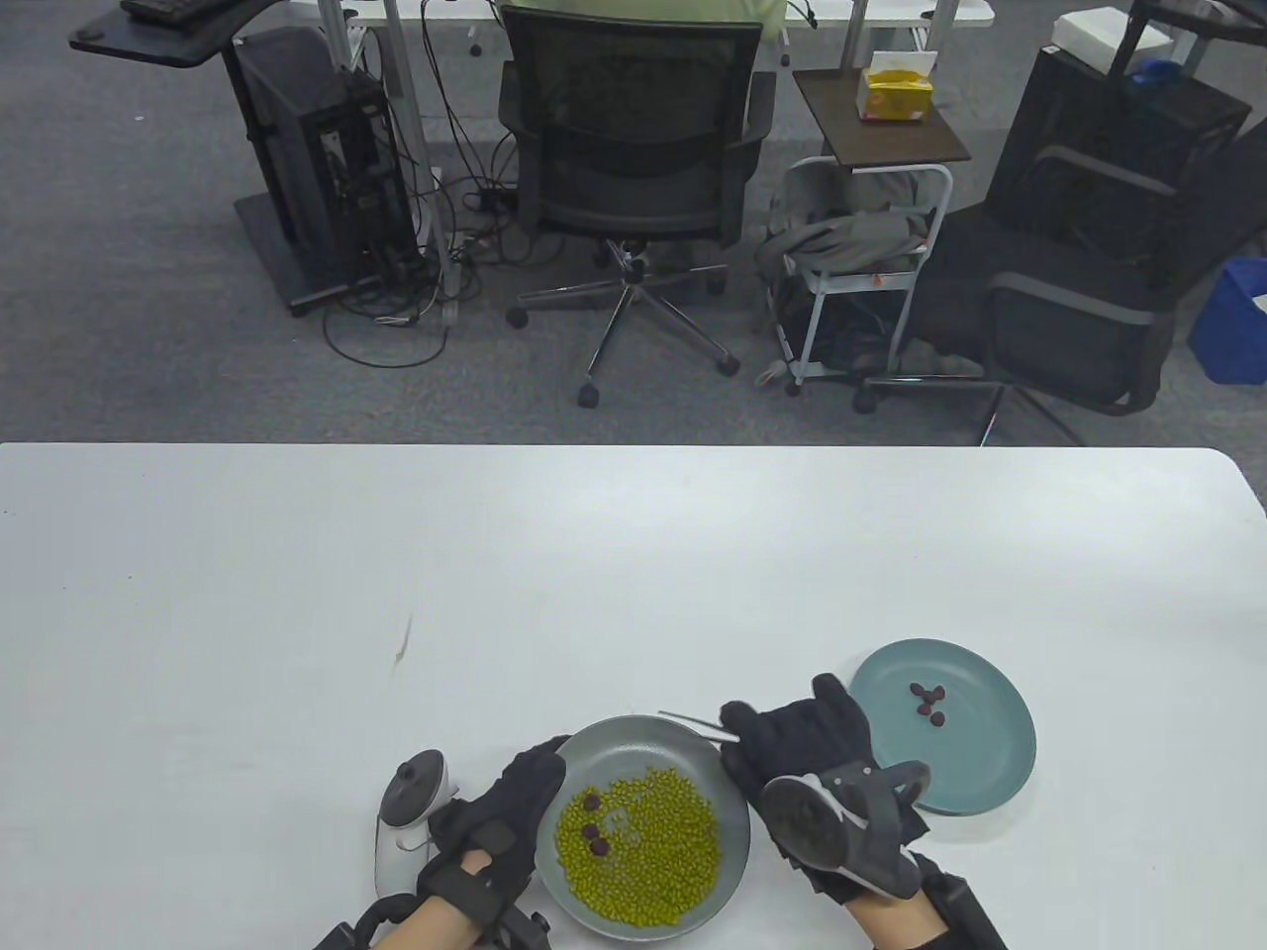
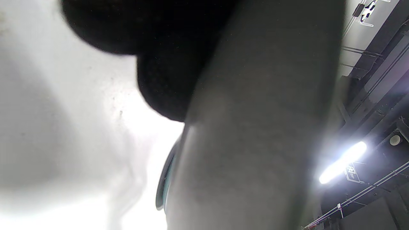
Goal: Pick cranberries with tweezers into plate
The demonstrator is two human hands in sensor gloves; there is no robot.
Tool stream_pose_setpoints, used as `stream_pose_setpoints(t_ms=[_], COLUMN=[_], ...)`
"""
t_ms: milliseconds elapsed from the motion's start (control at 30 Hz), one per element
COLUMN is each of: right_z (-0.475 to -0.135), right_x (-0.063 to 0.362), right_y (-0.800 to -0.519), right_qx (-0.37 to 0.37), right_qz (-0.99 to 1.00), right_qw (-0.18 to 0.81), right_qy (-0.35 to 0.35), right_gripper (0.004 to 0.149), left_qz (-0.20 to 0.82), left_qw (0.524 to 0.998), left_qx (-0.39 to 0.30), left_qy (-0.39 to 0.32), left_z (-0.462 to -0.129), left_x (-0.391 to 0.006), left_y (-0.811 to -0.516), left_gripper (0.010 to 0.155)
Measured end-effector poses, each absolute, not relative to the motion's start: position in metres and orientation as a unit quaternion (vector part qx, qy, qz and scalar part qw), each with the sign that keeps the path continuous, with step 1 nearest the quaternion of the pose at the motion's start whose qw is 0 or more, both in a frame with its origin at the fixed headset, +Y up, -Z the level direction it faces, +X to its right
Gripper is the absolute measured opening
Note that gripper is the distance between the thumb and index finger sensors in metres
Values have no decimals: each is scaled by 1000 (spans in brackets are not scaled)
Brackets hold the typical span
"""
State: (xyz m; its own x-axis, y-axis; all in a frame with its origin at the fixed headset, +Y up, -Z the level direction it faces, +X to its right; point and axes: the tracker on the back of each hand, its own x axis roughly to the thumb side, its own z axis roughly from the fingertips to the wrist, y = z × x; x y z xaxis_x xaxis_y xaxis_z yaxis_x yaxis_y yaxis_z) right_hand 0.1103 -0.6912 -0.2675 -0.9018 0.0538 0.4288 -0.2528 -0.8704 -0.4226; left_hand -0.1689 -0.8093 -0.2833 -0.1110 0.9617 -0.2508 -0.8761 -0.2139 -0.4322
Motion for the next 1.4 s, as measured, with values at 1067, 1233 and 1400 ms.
stream_pose_setpoints(t_ms=[1067, 1233, 1400], right_z=[-247, -247, -248], right_x=[85, 83, 84], right_y=[-696, -697, -697], right_qx=[297, 301, 296], right_qz=[924, 924, 924], right_qw=[36, 40, 52], right_qy=[-237, -232, -234], right_gripper=[48, 48, 47], left_qz=[737, 736, 737], left_qw=[621, 623, 622], left_qx=[-247, -247, -248], left_qy=[-96, -95, -96], left_z=[-282, -281, -282], left_x=[-165, -165, -166], left_y=[-812, -812, -812], left_gripper=[59, 59, 60])
